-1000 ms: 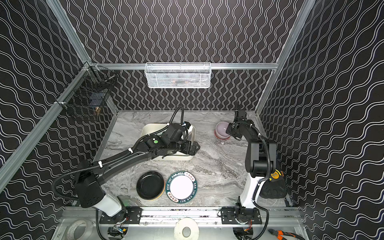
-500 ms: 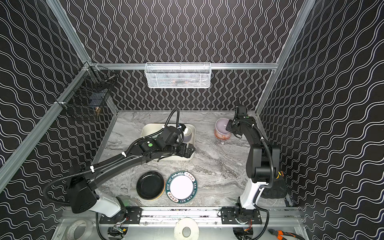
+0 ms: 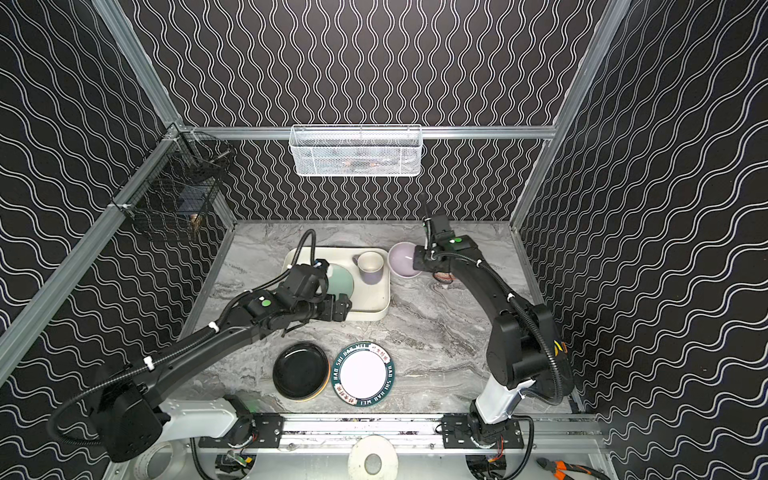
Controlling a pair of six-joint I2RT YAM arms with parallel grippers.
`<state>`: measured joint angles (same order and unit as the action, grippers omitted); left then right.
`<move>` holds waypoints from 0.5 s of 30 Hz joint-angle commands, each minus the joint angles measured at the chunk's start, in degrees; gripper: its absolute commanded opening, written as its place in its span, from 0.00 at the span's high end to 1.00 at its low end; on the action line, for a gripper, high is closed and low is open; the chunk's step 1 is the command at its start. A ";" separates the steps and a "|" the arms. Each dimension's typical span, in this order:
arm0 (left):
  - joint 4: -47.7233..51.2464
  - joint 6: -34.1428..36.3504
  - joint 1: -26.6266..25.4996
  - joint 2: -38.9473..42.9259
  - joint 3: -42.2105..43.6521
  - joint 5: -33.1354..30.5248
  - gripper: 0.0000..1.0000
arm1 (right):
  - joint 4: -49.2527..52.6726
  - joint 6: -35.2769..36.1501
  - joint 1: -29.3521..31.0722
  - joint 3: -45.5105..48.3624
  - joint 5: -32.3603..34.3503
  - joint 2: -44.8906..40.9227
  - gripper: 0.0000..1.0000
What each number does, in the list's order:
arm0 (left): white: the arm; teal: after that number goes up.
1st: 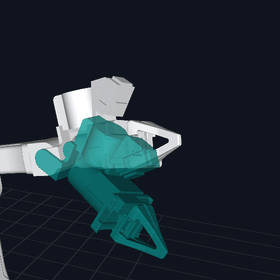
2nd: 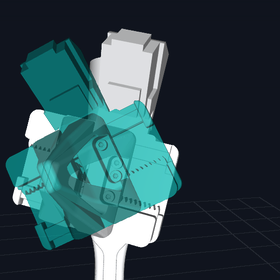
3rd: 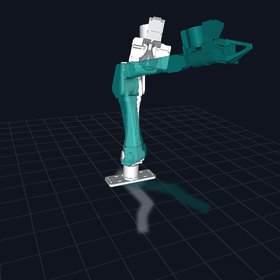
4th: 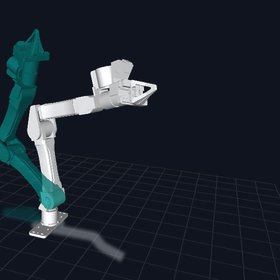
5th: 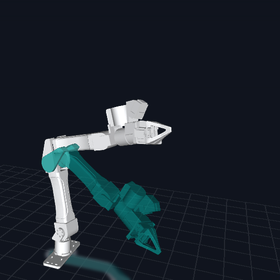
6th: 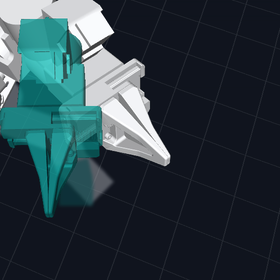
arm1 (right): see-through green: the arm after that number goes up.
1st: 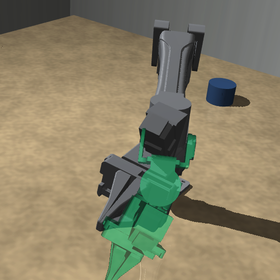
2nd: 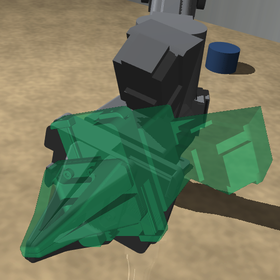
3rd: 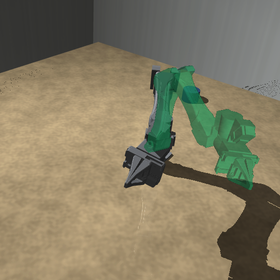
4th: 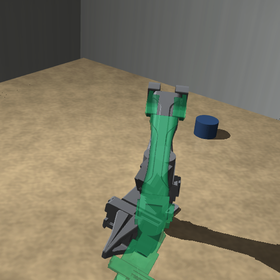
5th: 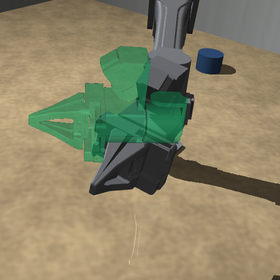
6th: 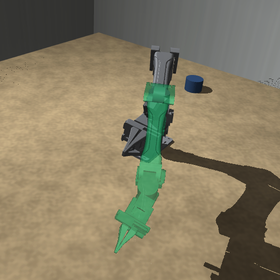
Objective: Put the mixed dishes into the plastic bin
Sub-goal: 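Lift the lilac bowl off the red bowl and carry it toward the bin, then lower the lilac bowl into the bin beside the mug with the right gripper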
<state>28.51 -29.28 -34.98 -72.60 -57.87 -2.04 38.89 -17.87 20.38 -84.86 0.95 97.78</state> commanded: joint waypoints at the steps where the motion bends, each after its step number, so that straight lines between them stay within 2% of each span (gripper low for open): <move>1: 1.09 -0.88 1.33 2.42 1.14 0.13 0.01 | -1.04 -1.86 3.34 -0.61 0.34 0.78 0.94; 8: 1.55 -0.69 3.80 6.01 3.91 0.73 0.01 | -1.28 -3.05 10.33 -2.46 0.59 5.89 0.94; 15: 1.40 0.01 5.49 6.86 5.24 1.42 0.01 | -1.48 -3.14 13.41 -3.80 0.48 9.88 0.95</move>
<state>30.06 -29.89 -30.02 -66.00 -52.80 -1.21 39.03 -19.99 33.17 -87.83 1.72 106.80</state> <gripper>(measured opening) 0.987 0.087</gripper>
